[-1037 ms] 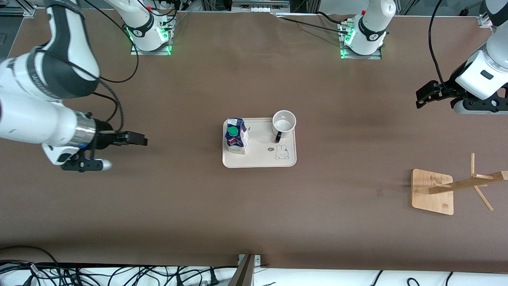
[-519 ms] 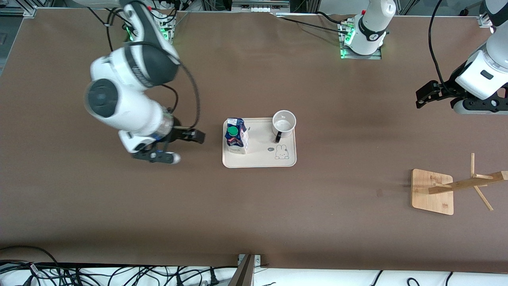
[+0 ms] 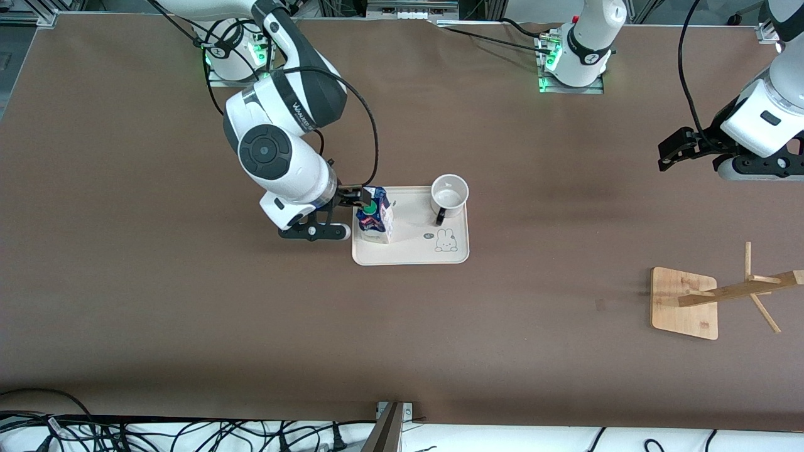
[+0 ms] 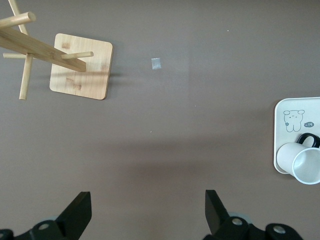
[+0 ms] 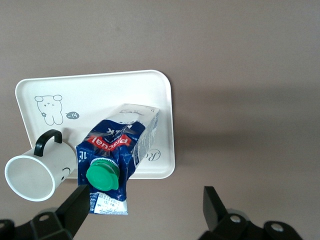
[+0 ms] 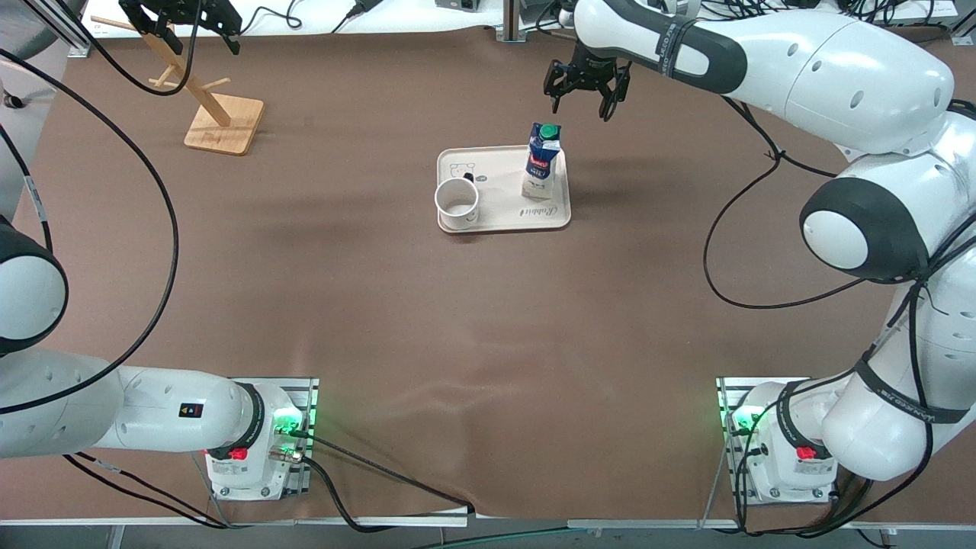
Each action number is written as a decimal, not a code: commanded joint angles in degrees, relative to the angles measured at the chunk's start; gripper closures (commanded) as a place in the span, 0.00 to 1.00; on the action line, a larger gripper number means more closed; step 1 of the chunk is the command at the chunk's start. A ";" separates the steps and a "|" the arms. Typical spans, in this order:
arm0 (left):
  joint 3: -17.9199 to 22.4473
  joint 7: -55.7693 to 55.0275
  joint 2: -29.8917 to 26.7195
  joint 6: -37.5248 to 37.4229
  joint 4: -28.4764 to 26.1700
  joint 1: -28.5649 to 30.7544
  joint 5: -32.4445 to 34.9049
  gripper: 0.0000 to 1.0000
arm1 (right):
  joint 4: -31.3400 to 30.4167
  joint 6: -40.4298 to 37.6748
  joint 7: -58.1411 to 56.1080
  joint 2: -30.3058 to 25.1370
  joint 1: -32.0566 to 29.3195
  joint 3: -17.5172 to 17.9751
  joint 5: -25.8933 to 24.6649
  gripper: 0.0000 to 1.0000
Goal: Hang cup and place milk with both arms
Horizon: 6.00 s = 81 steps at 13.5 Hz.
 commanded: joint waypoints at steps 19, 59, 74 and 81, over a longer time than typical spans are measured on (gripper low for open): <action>-0.02 1.07 0.86 -1.40 1.82 -0.09 -0.28 0.00 | 0.36 4.84 7.50 2.84 3.61 -0.66 3.48 0.00; -2.93 2.03 7.88 -7.12 7.01 -2.81 -2.47 0.00 | 0.44 3.80 5.75 0.04 4.93 -3.54 0.92 0.75; -2.75 -8.57 28.90 17.05 4.12 -31.71 -0.65 0.00 | 1.59 -23.01 -25.54 -6.48 2.03 -30.01 -3.27 0.74; -2.93 -21.69 34.96 18.28 3.32 -39.29 10.18 0.20 | -3.24 -22.85 -31.43 -5.60 -2.19 -30.01 -3.56 0.71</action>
